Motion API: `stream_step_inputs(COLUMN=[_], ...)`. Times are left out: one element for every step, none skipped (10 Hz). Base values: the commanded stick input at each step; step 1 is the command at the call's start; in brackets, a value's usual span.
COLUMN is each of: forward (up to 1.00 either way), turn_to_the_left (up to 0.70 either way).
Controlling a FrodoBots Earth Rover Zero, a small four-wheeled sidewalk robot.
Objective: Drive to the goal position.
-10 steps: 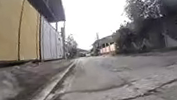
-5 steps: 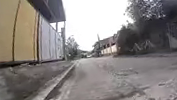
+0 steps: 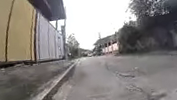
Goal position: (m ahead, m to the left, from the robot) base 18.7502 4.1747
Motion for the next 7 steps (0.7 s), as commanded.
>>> stream_step_inputs(forward=[0.70,0.70,0.70,0.70,0.70,0.70,0.70], turn_to_the_left=[0.00,0.00,0.00,0.00,0.00,0.00,0.00])
